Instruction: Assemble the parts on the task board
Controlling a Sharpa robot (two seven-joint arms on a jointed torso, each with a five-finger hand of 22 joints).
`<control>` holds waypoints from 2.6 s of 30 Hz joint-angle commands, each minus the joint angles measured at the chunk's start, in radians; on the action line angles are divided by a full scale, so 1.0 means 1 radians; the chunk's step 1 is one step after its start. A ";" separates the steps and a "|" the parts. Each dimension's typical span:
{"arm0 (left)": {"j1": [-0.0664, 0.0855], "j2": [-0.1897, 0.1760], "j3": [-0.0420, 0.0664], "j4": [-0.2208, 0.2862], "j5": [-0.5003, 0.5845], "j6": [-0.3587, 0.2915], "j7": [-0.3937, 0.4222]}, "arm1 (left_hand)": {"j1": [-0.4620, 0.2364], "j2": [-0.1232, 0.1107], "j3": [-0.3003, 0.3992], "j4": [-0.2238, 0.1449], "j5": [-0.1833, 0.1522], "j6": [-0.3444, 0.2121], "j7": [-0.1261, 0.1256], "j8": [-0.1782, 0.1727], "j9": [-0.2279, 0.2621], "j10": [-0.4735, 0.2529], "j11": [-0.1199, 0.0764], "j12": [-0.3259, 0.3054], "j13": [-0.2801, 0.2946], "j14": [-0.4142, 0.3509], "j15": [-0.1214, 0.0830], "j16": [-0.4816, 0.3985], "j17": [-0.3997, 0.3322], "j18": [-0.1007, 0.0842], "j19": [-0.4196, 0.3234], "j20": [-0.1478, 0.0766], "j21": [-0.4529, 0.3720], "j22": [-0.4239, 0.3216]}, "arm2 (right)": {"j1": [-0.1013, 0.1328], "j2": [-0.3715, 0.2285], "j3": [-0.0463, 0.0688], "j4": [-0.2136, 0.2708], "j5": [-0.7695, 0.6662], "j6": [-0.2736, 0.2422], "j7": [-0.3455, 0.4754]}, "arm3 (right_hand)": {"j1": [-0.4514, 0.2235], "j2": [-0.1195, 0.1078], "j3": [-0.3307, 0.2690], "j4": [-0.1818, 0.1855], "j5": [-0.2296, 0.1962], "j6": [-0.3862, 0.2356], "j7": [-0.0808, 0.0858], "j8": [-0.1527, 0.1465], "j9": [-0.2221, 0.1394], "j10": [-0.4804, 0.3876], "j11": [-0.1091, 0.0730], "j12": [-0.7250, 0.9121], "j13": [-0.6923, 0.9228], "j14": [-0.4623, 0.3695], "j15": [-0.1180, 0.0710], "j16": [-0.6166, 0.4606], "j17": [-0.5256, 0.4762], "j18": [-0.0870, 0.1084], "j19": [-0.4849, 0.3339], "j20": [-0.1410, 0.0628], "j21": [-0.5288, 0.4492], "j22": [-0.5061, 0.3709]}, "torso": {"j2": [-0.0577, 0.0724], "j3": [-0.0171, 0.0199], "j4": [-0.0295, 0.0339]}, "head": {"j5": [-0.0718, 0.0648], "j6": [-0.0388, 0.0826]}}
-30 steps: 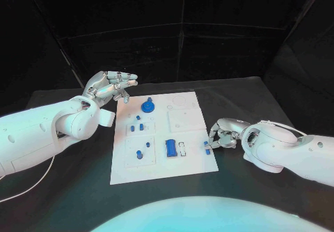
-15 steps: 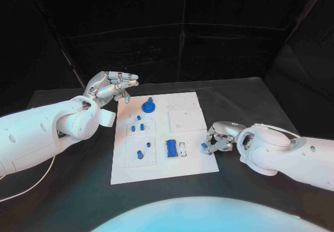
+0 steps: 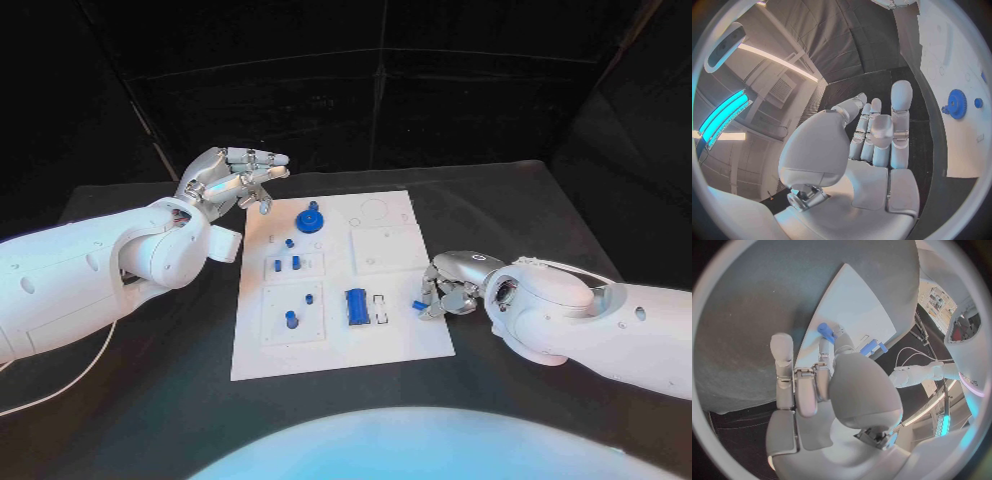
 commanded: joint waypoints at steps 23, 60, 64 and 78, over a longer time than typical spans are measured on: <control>0.001 0.003 0.000 -0.001 0.002 0.012 0.003 | 0.005 0.006 0.008 -0.004 0.003 -0.008 0.001 0.006 0.001 -0.008 0.001 0.009 0.002 -0.001 0.002 0.006 -0.002 0.008 -0.005 0.003 -0.006 -0.003 | -0.008 -0.019 -0.008 0.062 0.445 -0.239 0.078 | -0.171 -0.082 0.573 -0.050 0.090 -0.004 0.009 0.002 -0.017 0.005 0.002 -0.004 0.048 0.084 0.000 0.000 0.179 0.005 -0.005 0.000 0.004 0.008 | 0.000 -0.0019 -0.0005 | 0.011 0.001; 0.001 0.009 0.000 0.000 0.002 0.016 -0.002 | 0.002 0.004 0.008 -0.003 0.002 -0.012 0.004 0.006 0.000 -0.012 0.003 0.010 0.001 -0.002 0.003 0.006 -0.003 0.007 -0.005 0.004 -0.007 -0.003 | -0.008 0.109 -0.008 0.004 0.329 -0.199 -0.026 | -0.325 -0.118 0.472 0.021 0.190 0.066 -0.035 0.078 0.034 0.038 -0.033 0.034 0.079 0.093 -0.027 0.020 0.217 -0.003 0.030 -0.023 0.032 0.065 | 0.001 0.0000 -0.0004 | 0.017 -0.004; 0.001 0.010 0.000 0.000 0.002 0.017 -0.003 | 0.002 0.004 0.008 -0.003 0.002 -0.012 0.004 0.006 0.000 -0.012 0.003 0.010 0.001 -0.002 0.003 0.006 -0.003 0.007 -0.005 0.004 -0.007 -0.003 | -0.008 0.115 -0.008 0.000 0.317 -0.192 -0.037 | -0.327 -0.118 0.463 0.024 0.189 0.069 -0.038 0.085 0.038 0.038 -0.036 0.035 0.080 0.093 -0.029 0.021 0.218 -0.004 0.031 -0.025 0.032 0.066 | 0.000 -0.0013 -0.0001 | 0.017 -0.006; 0.001 0.009 0.000 0.000 0.002 0.019 -0.004 | 0.001 0.004 0.007 -0.003 0.002 -0.012 0.004 0.006 0.000 -0.012 0.004 0.010 0.001 -0.002 0.004 0.005 -0.004 0.007 -0.005 0.004 -0.007 -0.003 | -0.008 0.143 -0.008 -0.011 0.295 -0.135 -0.061 | -0.327 -0.120 0.453 0.026 0.189 0.067 -0.039 0.089 0.042 0.038 -0.037 0.034 0.080 0.092 -0.031 0.020 0.216 -0.003 0.030 -0.027 0.030 0.063 | 0.000 -0.0007 -0.0008 | 0.018 -0.012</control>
